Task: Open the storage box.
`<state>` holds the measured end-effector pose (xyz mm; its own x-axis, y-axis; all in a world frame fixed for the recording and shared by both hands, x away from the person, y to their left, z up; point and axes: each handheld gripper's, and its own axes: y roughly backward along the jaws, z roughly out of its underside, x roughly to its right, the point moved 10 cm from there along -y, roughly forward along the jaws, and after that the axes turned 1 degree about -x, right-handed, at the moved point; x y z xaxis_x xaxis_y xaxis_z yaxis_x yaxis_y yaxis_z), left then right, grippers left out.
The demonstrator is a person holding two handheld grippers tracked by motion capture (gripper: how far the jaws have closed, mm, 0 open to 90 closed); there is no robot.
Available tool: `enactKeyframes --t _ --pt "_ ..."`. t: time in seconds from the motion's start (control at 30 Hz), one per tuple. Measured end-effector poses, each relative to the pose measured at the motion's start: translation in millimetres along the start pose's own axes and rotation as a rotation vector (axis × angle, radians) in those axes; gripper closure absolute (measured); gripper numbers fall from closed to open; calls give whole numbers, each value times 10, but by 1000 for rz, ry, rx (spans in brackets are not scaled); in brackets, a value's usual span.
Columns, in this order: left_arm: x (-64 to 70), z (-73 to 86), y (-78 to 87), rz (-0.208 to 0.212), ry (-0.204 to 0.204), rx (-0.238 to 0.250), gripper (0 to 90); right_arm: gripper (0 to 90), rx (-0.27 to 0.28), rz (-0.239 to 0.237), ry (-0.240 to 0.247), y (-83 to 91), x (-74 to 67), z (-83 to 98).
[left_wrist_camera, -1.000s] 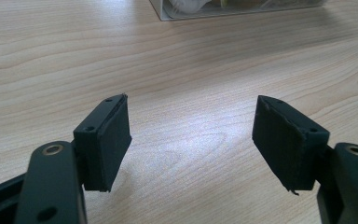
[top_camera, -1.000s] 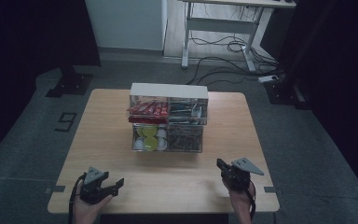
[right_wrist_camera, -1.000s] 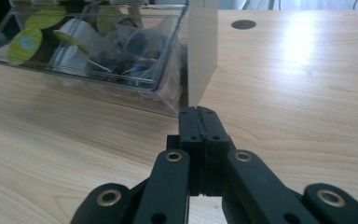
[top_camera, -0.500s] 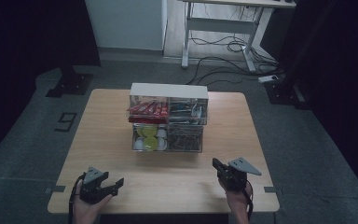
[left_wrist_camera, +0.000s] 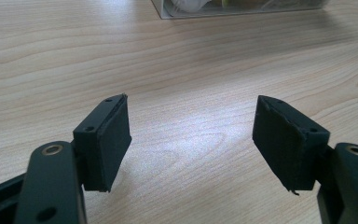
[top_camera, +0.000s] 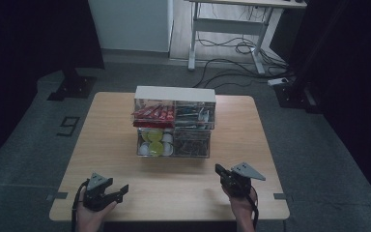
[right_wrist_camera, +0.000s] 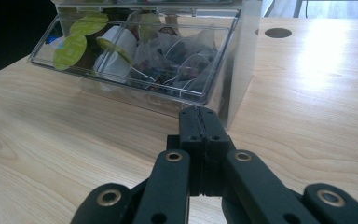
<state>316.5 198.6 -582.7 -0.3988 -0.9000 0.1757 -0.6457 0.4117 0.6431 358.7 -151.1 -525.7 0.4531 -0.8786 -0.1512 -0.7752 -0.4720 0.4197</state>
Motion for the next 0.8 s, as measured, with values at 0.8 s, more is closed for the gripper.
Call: enactKeyframes --t 0.8 --pt "2 -8 20 9 1 0 280 894 -17 -49 39 -232 -272 -58"
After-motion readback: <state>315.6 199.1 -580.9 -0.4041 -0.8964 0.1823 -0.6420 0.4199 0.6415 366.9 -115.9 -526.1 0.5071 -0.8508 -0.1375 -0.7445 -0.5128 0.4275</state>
